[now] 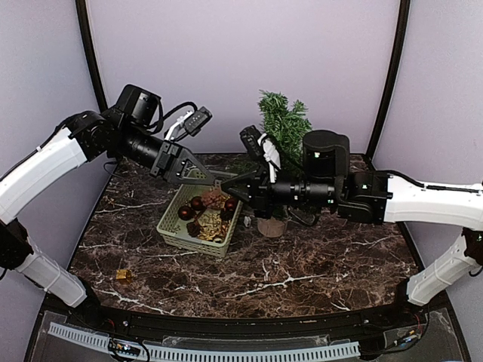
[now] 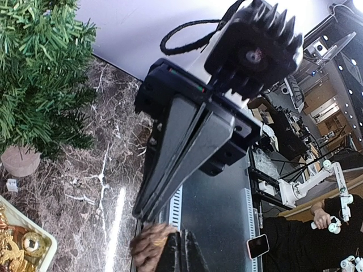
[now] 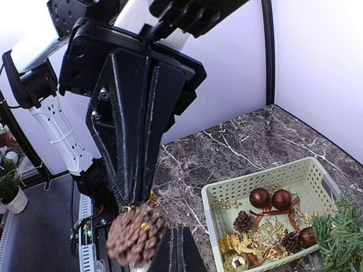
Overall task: Decorate the small christmas tree
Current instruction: Pass from the left arm to the right
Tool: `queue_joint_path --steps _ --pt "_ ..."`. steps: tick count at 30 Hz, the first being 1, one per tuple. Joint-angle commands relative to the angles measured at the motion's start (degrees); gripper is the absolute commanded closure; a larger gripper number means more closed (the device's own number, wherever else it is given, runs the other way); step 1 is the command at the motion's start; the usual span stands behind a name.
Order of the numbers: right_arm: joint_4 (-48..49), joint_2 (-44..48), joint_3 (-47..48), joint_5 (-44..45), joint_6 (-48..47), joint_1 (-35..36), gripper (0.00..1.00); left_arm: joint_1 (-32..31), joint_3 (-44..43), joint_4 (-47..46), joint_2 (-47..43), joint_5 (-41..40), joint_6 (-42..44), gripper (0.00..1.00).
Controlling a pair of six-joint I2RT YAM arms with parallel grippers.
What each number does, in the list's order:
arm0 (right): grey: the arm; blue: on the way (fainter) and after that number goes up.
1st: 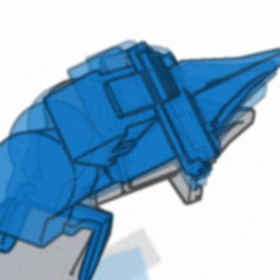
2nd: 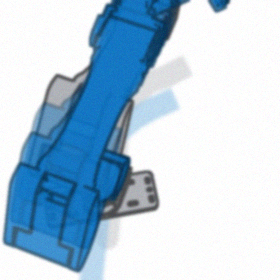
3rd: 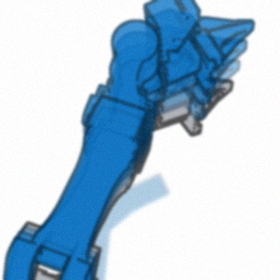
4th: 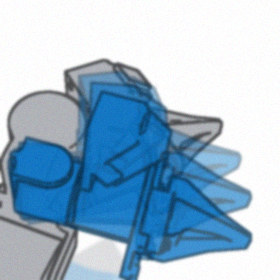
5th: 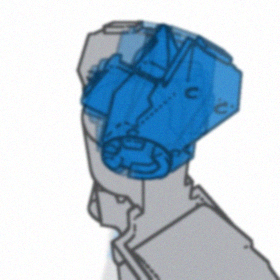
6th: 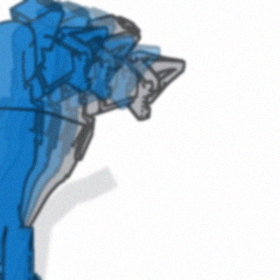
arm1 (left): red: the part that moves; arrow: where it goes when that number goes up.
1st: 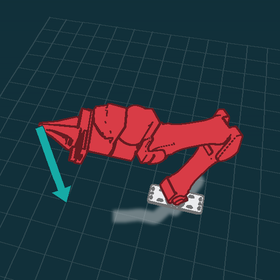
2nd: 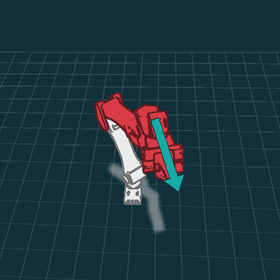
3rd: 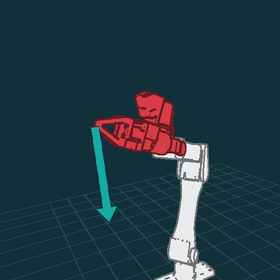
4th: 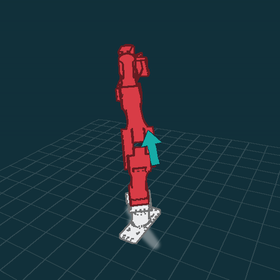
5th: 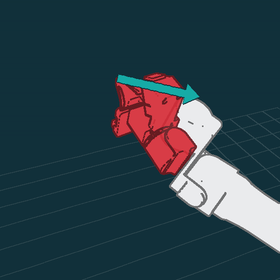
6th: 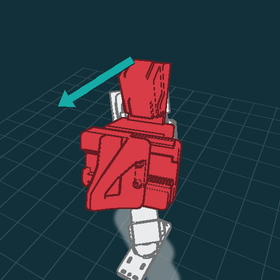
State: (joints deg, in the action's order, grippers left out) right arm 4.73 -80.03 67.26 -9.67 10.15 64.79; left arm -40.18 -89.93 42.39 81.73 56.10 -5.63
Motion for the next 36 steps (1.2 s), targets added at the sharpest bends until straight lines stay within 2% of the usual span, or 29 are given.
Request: queue_joint_path --steps 1,4,10,17,26,36 --pt "2.6 2.4 -0.7 0.9 0.4 0.4 1.00 -0.3 -1.9 4.7 -0.3 -0.6 3.6 1.00" --pt "2.9 2.8 -1.2 0.4 0.7 0.4 1.00 -0.3 -2.0 4.7 0.1 -0.3 3.5 1.00" --pt "3.5 2.5 -1.0 -3.0 0.6 0.4 0.77 -0.3 -2.6 5.1 0.4 0.2 3.7 1.00" --pt "3.4 1.3 0.3 -4.4 -0.4 0.4 0.65 -0.3 -3.9 6.7 1.2 0.3 4.5 1.00" --pt "0.8 -1.0 3.1 -3.3 -2.1 0.7 0.68 -0.3 -4.2 7.0 1.6 0.2 4.4 1.00" --pt "-0.2 -2.7 4.3 -2.4 -3.4 0.8 0.75 -0.3 -4.2 7.0 1.8 0.6 4.5 1.00"
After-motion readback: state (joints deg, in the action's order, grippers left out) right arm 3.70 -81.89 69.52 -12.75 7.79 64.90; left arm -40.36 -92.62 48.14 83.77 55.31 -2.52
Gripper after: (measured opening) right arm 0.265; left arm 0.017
